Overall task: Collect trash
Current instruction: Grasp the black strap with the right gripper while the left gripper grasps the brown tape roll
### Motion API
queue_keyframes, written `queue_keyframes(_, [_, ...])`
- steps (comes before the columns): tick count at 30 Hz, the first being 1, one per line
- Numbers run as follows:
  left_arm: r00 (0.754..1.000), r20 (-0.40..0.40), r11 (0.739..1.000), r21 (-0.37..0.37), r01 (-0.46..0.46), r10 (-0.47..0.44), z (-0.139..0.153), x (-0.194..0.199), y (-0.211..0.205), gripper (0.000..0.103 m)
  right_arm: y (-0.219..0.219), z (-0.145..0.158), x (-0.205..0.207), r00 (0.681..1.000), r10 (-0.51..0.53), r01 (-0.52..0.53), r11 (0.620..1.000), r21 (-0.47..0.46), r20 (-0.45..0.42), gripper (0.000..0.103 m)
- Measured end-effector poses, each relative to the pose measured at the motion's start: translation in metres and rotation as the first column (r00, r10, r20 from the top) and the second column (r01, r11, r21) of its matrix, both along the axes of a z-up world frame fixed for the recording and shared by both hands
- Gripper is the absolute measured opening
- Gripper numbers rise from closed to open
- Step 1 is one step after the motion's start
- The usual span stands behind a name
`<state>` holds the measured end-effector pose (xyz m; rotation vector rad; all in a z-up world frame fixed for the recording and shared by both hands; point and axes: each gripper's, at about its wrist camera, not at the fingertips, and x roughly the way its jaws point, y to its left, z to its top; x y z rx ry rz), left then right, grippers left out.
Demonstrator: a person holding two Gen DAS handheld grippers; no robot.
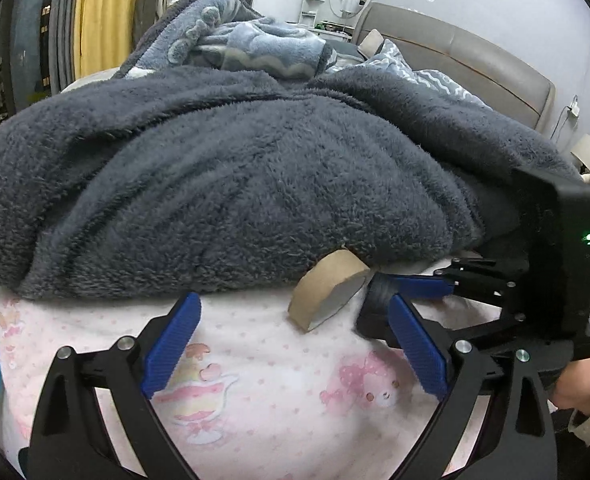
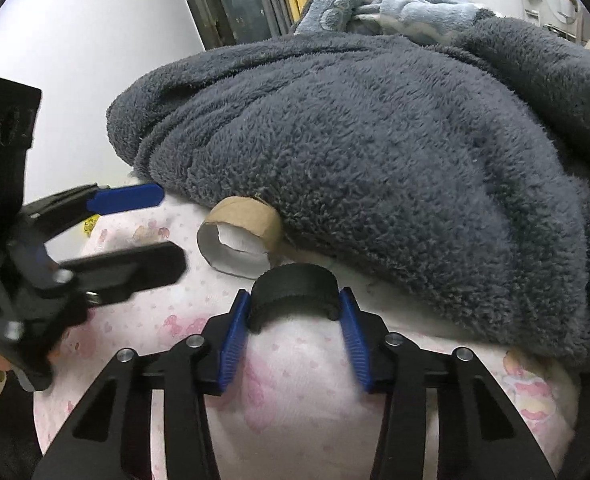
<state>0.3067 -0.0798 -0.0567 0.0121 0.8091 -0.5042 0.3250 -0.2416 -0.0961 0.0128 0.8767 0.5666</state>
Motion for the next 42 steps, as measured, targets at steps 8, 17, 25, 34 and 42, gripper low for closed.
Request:
queue_keyframes(8, [1.000, -0.001, 1.000, 0.029, -0.011, 0.011, -0.007, 0.004, -0.018, 0.094, -0.019, 0.012, -0.003, 1.000, -0.005, 0.005, 1.000, 0.018, -0.007, 0.045])
queue_keyframes(17, [0.999, 0.013, 0.998, 0.059, -0.030, 0.029, -0.010, 0.006, -0.036, 0.079, -0.048, 0.018, -0.008, 0.999, -0.048, 0.048, 0.999, 0.000, -0.001, 0.045])
queue_keyframes(25, [0.997, 0.026, 0.988, 0.131, -0.079, 0.077, -0.015, 0.013, -0.049, 0.074, -0.068, 0.019, -0.013, 0.999, -0.051, 0.051, 0.998, 0.032, -0.011, 0.045])
queue_keyframes(34, [0.992, 0.041, 0.981, 0.150, -0.125, 0.120, -0.015, 0.013, -0.046, 0.055, -0.069, 0.024, -0.019, 0.999, -0.041, 0.042, 0.997, 0.065, -0.015, 0.045])
queue_keyframes(42, [0.991, 0.055, 0.985, 0.120, -0.126, 0.120, -0.009, -0.003, -0.040, 0.051, -0.071, 0.036, -0.026, 0.998, -0.071, 0.070, 0.992, 0.103, 0.001, 0.045])
